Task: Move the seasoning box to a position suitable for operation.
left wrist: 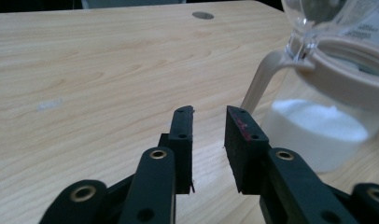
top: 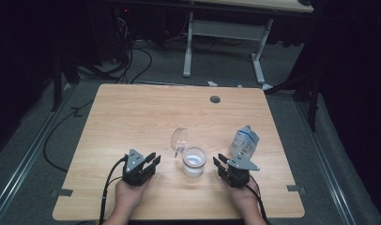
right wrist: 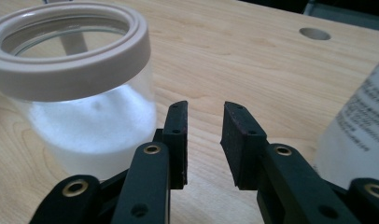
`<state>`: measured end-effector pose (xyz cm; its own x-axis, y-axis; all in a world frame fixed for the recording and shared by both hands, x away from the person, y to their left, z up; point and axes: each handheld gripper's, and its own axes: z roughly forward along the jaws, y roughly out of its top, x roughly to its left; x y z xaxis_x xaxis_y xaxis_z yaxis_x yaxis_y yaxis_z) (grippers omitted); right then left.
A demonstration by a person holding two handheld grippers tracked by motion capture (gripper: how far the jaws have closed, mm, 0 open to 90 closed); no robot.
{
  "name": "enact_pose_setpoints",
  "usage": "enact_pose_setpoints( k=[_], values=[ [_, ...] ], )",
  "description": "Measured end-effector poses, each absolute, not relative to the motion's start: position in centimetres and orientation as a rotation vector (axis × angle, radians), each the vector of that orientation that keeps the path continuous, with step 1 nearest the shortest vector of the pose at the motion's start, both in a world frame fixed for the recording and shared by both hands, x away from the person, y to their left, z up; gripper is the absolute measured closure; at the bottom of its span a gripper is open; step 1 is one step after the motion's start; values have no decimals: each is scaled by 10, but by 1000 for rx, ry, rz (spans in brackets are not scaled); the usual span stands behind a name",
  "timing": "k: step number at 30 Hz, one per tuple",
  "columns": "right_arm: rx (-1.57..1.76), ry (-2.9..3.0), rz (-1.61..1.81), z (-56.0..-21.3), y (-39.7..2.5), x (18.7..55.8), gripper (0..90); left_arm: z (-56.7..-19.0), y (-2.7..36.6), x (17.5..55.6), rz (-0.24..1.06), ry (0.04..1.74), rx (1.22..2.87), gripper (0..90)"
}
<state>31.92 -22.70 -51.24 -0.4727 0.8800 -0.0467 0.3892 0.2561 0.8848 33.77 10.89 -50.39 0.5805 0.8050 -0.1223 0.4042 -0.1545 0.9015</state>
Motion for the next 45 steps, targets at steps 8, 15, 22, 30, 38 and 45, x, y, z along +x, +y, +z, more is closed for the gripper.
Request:
enact_pose_setpoints(
  k=[8, 15, 22, 30, 38, 45],
  values=[
    [1134, 2014, 1180, -513, -222, 315, 843, -484, 93, 351, 476, 986, 1730, 833],
    [1085, 2020, 1181, -509, -219, 307, 900, -470, 79, 360, 480, 965, 1724, 900],
    [1075, 2038, 1173, -511, -214, 304, 900, -458, 70, 366, 473, 952, 1713, 900],
    [1053, 2069, 1165, -515, -206, 303, 899, -455, 63, 364, 463, 934, 1705, 900],
    [1035, 2078, 1158, -516, -200, 303, 899, -455, 60, 362, 456, 926, 1705, 900],
    [1044, 2074, 1157, -516, -200, 303, 899, -458, 53, 359, 444, 909, 1714, 900]
  ],
)
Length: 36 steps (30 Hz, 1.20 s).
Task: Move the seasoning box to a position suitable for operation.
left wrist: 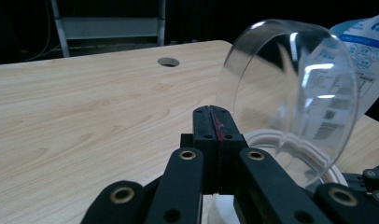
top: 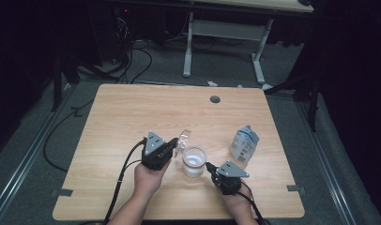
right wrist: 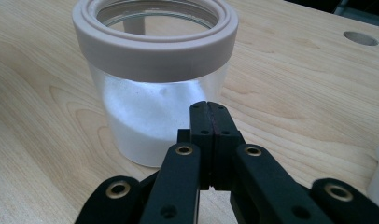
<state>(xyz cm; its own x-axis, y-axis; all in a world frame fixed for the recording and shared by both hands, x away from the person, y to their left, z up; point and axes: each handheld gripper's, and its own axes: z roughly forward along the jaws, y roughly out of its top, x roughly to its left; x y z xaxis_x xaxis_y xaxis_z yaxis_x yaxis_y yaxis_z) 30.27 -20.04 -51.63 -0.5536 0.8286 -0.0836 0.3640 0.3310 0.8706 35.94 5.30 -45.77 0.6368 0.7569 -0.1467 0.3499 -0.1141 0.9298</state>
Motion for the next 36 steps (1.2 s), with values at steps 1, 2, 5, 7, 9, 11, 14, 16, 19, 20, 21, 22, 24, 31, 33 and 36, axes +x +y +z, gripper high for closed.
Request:
enact_pose_setpoints(
  k=[1, 2, 5, 7, 9, 11, 14, 16, 19, 20, 21, 22, 24, 31, 33, 36],
  values=[
    [1041, 2074, 1156, -516, -200, 303, 899, -458, 52, 359, 440, 906, 1717, 900],
    [1041, 2074, 1156, -516, -200, 303, 899, -459, 51, 358, 436, 902, 1720, 900],
    [1041, 2071, 1156, -517, -200, 302, 899, -462, 45, 355, 429, 887, 1736, 900],
    [1043, 2072, 1154, -516, -200, 302, 899, -463, 45, 353, 426, 884, 1737, 900],
    [1042, 2073, 1158, -517, -200, 302, 897, -465, 46, 352, 427, 884, 1740, 900],
    [1038, 2071, 1156, -517, -200, 302, 893, -467, 50, 352, 435, 892, 1743, 900],
    [1041, 2066, 1153, -516, -202, 302, 893, -471, 61, 350, 445, 909, 1745, 900],
    [1050, 2058, 1159, -515, -205, 302, 893, -475, 71, 349, 456, 919, 1754, 899],
    [1060, 2050, 1161, -514, -208, 302, 894, -483, 87, 345, 496, 932, 1778, 874],
    [1059, 2046, 1165, -514, -210, 302, 894, -486, 96, 342, 524, 939, 1789, 864],
    [1058, 2045, 1165, -513, -211, 302, 894, -488, 101, 341, 525, 944, 1794, 847],
    [1062, 2042, 1160, -513, -211, 302, 894, -491, 108, 339, 527, 956, 1799, 827],
    [1062, 2038, 1167, -512, -213, 304, 897, -500, 115, 331, 474, 1043, 1700, 764],
    [1088, 2018, 1161, -510, -220, 310, 899, -512, 162, 328, 608, 1059, 1791, 591],
    [1098, 2010, 1161, -509, -220, 311, 899, -515, 169, 328, 592, 1084, 1776, 571],
    [1091, 2006, 1160, -508, -220, 313, 898, -519, 173, 329, 579, 1109, 1775, 521]
  ],
)
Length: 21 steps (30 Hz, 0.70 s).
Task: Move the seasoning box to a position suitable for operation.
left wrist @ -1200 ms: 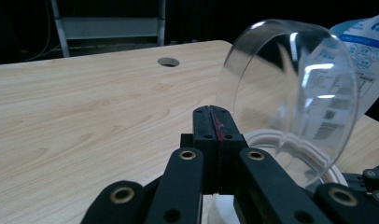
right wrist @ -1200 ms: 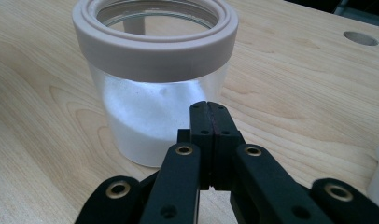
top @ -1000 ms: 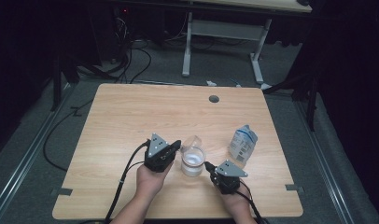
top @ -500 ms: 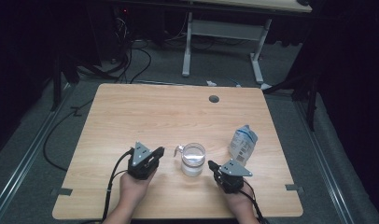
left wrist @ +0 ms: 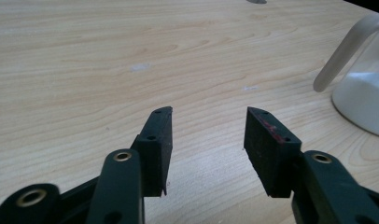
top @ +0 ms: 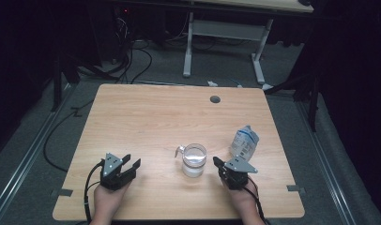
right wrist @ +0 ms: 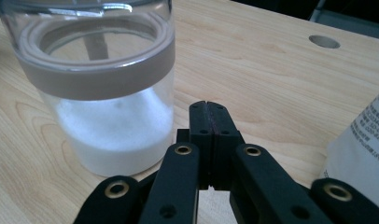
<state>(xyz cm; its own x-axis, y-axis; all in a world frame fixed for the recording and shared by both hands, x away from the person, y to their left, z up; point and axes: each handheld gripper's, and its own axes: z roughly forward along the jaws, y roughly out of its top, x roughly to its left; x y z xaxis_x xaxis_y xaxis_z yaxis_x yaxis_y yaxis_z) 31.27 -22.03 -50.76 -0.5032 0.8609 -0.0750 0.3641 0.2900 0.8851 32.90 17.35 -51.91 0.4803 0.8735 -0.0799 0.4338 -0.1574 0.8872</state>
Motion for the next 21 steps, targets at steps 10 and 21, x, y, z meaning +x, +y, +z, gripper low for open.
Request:
enact_pose_setpoints(
  k=[10, 21],
  values=[
    [1083, 2002, 1188, -501, -212, 322, 898, -521, 181, 316, 544, 1111, 1743, 483],
    [1042, 2016, 1198, -502, -205, 324, 898, -520, 183, 316, 552, 1118, 1740, 478]
  ],
)
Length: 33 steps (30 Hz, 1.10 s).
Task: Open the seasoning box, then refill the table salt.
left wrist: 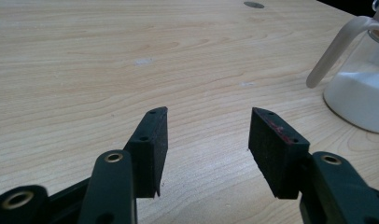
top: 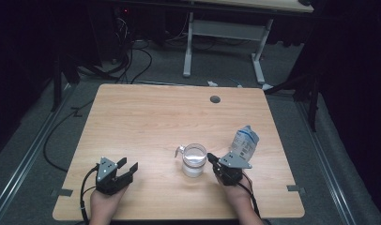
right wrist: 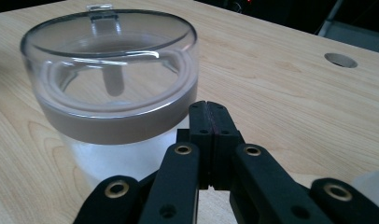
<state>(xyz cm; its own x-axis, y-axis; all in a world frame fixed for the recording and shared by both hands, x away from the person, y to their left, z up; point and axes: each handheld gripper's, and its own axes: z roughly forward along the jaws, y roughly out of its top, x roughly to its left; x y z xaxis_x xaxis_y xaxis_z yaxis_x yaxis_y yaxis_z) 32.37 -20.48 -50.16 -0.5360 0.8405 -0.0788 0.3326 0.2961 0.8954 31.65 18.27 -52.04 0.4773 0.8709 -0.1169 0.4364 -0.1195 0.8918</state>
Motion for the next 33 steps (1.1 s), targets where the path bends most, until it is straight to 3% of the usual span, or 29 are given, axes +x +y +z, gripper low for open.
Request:
enact_pose_setpoints(
  k=[33],
  values=[
    [926, 2089, 1220, -502, -176, 297, 900, -521, 189, 319, 538, 1143, 1718, 478]
  ],
)
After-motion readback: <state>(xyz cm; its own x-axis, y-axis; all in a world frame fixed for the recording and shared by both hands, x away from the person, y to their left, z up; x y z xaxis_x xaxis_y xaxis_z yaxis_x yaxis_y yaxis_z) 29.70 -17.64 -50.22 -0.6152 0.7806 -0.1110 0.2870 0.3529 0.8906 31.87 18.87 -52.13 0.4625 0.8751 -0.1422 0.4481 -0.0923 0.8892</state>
